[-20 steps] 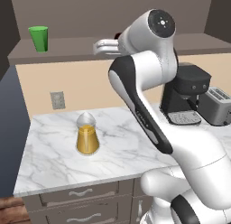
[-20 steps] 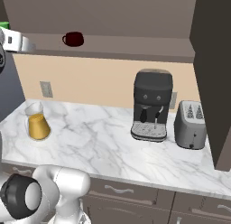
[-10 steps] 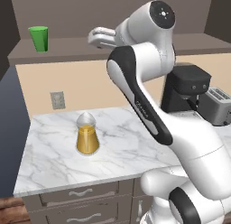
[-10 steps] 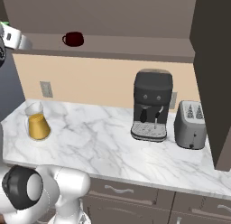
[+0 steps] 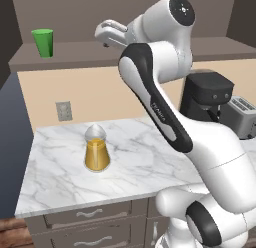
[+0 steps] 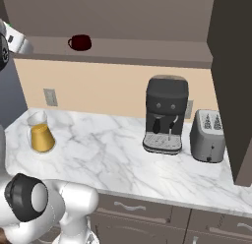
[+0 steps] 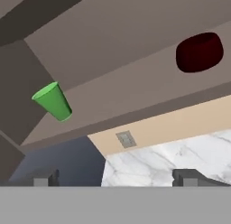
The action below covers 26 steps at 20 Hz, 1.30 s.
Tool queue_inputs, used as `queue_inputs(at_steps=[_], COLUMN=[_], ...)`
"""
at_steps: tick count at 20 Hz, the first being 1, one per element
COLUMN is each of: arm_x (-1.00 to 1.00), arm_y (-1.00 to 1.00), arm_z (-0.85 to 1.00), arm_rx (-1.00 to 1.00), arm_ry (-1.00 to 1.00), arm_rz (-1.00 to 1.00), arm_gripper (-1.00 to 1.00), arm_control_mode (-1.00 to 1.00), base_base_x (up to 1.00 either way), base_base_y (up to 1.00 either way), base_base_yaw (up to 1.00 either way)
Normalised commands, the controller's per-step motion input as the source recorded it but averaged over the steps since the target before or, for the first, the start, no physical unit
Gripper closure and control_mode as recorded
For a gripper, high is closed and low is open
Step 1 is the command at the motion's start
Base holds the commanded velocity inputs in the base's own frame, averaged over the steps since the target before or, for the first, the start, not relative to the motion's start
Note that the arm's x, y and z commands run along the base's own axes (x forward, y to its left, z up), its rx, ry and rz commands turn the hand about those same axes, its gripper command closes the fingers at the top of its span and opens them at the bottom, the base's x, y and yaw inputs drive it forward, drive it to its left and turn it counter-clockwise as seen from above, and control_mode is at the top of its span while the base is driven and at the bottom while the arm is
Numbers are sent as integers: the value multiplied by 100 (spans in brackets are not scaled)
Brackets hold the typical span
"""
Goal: There is a tray on the dining counter. Grab the cup, mug, and pitcher and place them on the tray. The pitcher may be placed next to the tray if it cannot fit the tray.
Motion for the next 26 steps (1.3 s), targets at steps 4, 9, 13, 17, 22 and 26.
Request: queue_inputs(at_steps=[4, 9, 13, 17, 22, 26], arm_x=[12, 18, 6, 3, 15, 43], arm_y=[12, 12, 18, 31, 34, 13], arm_z=[0, 0, 0, 0, 2, 14], arm_rx=[11, 15, 17, 16, 8, 5], arm_ry=[0, 0, 0, 6, 10, 19], arm_rz=[0, 0, 0, 0, 0, 6], arm_gripper=[-100, -100, -100, -100, -100, -100], arm_control_mode=[-100, -100, -100, -100, -100, -100], base_base_x=[0, 0, 0, 0, 0, 0], base_base_y=[0, 0, 0, 0, 0, 0], base_base_yaw=[0, 0, 0, 0, 0, 0])
